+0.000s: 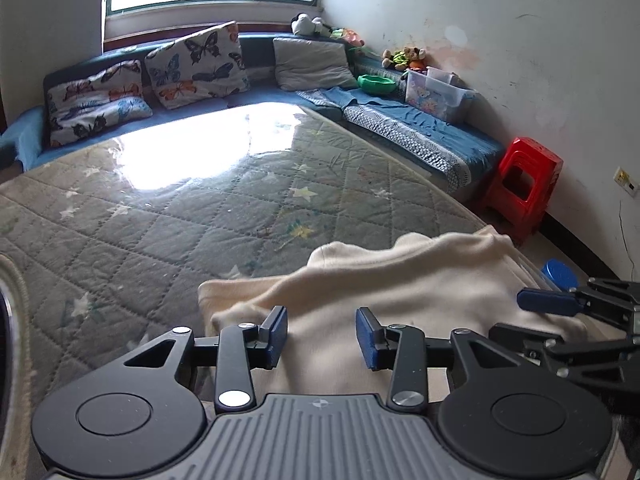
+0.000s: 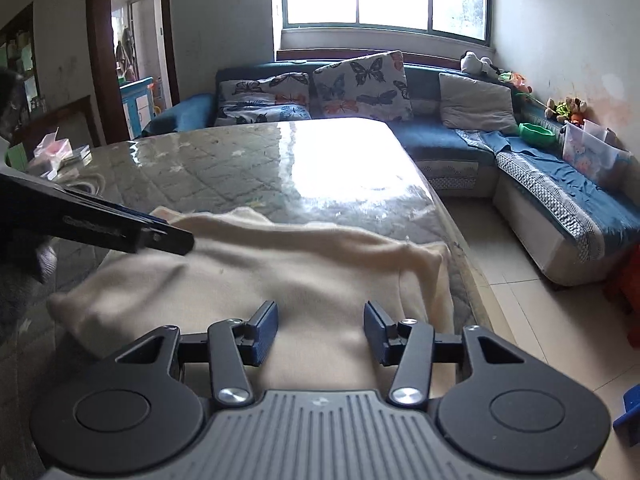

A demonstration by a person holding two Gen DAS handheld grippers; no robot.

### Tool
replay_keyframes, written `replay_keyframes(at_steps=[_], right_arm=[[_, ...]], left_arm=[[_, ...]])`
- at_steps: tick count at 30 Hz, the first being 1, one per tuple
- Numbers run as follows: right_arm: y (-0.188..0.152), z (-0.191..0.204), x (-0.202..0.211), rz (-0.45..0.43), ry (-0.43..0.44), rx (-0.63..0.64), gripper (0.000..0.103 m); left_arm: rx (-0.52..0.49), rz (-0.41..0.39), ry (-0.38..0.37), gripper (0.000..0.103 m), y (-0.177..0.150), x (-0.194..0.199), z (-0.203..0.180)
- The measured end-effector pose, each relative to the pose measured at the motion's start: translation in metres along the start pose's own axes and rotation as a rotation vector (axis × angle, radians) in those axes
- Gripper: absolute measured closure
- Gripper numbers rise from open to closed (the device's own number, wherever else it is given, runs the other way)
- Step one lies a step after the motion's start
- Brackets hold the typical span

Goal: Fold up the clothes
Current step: 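Lower the sweatshirt onto the table with both grippers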

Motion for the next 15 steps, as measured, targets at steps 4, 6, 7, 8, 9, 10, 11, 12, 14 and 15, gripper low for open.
replay_keyframes(at_steps=[4, 6, 7, 8, 9, 10, 11, 12, 14, 15], right_arm=[[-0.013, -0.002, 0.013, -0.010, -0.007, -0.021, 0.053], [-0.020, -0.002, 0.019, -0.015, -0.012, -0.028, 0.053], [-0.024, -0.002, 0.022, -0.017, -0.015, -0.028, 0.053], [-0.027, -0.001, 0.024, -0.017, -0.021, -0.023, 0.053], [-0.030, 0.000, 0.025, -0.017, -0.027, -0.018, 0.053], [-0.033, 0.001, 0.027, -0.016, -0.033, -0.012, 0.053], [-0.034, 0.003, 0.029, -0.017, -0.040, -0.006, 0.053], [-0.034, 0.004, 0.031, -0.020, -0.049, 0.001, 0.053], [-0.033, 0.010, 0.037, -0.039, -0.058, 0.013, 0.053], [-0.032, 0.013, 0.040, -0.050, -0.052, 0.016, 0.053]], left_arm=[[-0.017, -0.014, 0.003, 0.061, -0.018, 0.013, -0.004], [-0.032, -0.028, 0.007, 0.061, -0.028, 0.019, -0.007], [-0.043, -0.036, 0.011, 0.061, -0.032, 0.022, -0.008], [-0.051, -0.040, 0.015, 0.061, -0.036, 0.023, -0.009], [-0.057, -0.041, 0.019, 0.061, -0.040, 0.024, -0.009], [-0.063, -0.042, 0.023, 0.061, -0.044, 0.024, -0.009], [-0.069, -0.043, 0.027, 0.061, -0.047, 0.025, -0.010], [-0.075, -0.044, 0.032, 0.061, -0.051, 0.026, -0.010], [-0.075, -0.050, 0.037, 0.061, -0.055, 0.026, -0.010], [-0.071, -0.053, 0.037, 0.061, -0.056, 0.026, -0.009]])
Point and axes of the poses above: each gripper's, at about its wrist camera, not at the fingertips, and x roughly against the way its jaws point, z to its left, y to its top, the point moved 4 cm from there along -x, roughly the way its jaws point, and after that the axes turned 13 degrees about z, right-handed, at the moved point
